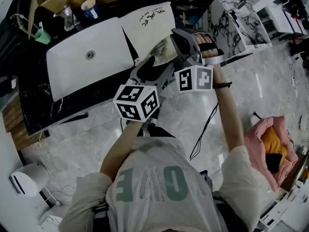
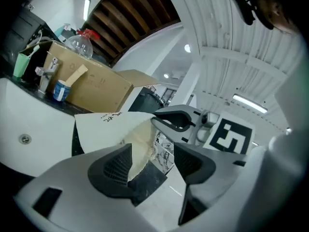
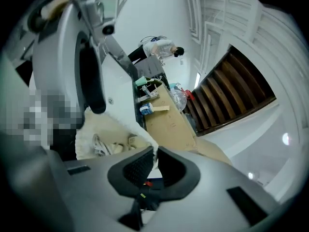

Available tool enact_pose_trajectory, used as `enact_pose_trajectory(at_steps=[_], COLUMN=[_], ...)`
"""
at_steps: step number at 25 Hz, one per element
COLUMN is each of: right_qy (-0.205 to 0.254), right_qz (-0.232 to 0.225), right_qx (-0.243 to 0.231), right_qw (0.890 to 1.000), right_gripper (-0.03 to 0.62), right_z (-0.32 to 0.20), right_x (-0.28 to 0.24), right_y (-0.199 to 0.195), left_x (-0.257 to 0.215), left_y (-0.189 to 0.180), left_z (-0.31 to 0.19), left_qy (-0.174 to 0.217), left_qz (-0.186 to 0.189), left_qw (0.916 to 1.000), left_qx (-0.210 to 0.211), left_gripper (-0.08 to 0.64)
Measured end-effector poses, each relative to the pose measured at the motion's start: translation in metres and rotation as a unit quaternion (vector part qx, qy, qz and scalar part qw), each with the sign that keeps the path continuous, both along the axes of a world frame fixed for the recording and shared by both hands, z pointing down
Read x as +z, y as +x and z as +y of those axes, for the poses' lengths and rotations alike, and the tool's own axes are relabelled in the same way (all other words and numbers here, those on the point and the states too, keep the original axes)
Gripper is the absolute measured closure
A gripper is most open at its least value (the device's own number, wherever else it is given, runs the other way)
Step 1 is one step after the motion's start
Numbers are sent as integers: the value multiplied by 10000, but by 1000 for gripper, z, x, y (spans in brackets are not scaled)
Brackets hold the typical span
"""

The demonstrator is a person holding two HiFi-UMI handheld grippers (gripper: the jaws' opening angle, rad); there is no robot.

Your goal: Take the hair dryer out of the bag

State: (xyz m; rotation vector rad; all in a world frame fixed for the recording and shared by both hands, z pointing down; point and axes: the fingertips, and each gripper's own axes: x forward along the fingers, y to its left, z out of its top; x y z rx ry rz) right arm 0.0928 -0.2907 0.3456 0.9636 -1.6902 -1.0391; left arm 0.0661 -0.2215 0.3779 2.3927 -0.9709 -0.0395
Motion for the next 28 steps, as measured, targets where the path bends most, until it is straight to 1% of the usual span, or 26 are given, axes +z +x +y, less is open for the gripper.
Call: enact_pose_trajectory(at_steps=[3, 6, 8, 11, 14, 17, 19, 24, 28], right_qy=[-80, -142, -155, -171, -196, -267, -364, -476, -520], right_qz=[-183, -286, -331, -410, -443, -441, -550, -715, -717], right_qx=[39, 25, 25, 14, -40, -58, -83, -139, -86], right_qw=[9998, 9995, 9993, 9990, 9988, 9987, 9978, 9962, 9960], right_gripper=[541, 541, 541, 541, 541, 541, 541, 541, 545], right_z=[1, 3, 3, 1, -1, -6, -8, -15, -24], right_x=[-1, 0, 1, 1, 4, 11, 17, 30, 43], right_y=[7, 9, 9, 10, 7, 8, 8, 8, 11], left_x=[11, 21, 26, 34, 45, 62, 71, 85, 102], left_y=[19, 41, 46, 45, 44, 41, 38, 30, 29], left_z=[-15, -32, -50, -80, -104, -123, -132, -149, -156], left_qy=[6, -96, -167, -118, -154, -139, -145, -272, -514], left_qz=[-225, -250, -309, -723, -1344, -2029, -2352, -2716, -2853], left_qw=[9996, 9994, 9994, 9969, 9897, 9765, 9687, 9585, 9537], left_qx=[144, 196, -14, -303, -467, -709, -781, -827, -806], left_gripper=[279, 279, 279, 279, 271, 267, 267, 268, 265])
